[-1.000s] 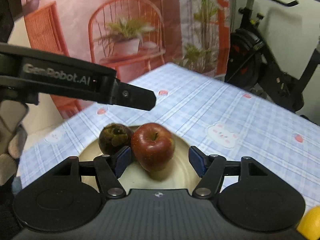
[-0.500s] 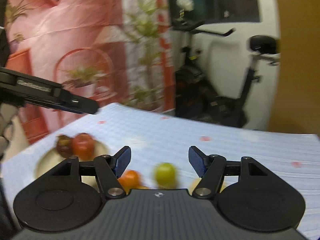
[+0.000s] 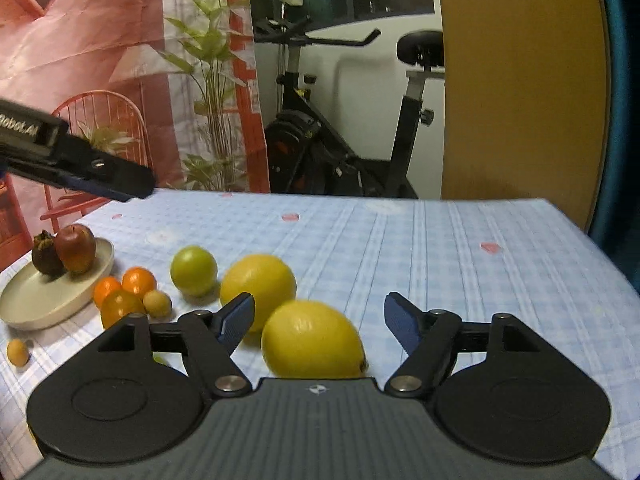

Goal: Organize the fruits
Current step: 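Move the left gripper to a yellow lemon, then close the left gripper around the lemon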

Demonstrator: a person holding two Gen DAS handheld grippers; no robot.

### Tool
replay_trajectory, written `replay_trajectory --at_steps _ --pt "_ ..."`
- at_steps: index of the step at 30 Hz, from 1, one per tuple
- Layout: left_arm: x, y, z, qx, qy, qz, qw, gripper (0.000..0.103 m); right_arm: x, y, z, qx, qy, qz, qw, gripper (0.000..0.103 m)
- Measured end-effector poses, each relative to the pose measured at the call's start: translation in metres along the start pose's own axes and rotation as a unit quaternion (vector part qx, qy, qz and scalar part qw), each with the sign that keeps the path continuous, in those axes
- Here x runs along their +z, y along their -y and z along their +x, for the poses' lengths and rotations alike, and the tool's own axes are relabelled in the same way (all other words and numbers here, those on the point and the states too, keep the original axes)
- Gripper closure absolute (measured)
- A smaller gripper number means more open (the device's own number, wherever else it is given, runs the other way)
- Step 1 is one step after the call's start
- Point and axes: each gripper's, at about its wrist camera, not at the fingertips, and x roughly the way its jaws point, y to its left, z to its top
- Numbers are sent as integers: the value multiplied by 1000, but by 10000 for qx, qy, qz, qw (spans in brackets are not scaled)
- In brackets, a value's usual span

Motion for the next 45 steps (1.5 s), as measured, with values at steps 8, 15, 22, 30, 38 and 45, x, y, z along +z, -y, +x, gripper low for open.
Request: replay_trajectory --at_steps 8,15,22,30,38,45 --pt "-12 34 38 -367 -452 227 9980 43 -15 7 2 52 -170 60 9998 29" --pt "-26 52 65 -458 -768 258 9957 43 -13 9 9 101 -362 103 9992 29" --pt "-24 52 82 -490 -903 114 9946 43 -14 10 8 237 -374 155 9989 36" --pt "-24 48 87 -535 -1015 -29 9934 43 -13 11 8 303 -383 201 9986 39" --pt "-25 48 88 -593 -1034 -55 9929 43 -12 12 8 319 -397 251 9984 39" --pt "-26 48 89 -601 -1025 -48 9929 43 -12 11 7 325 -399 277 9983 39"
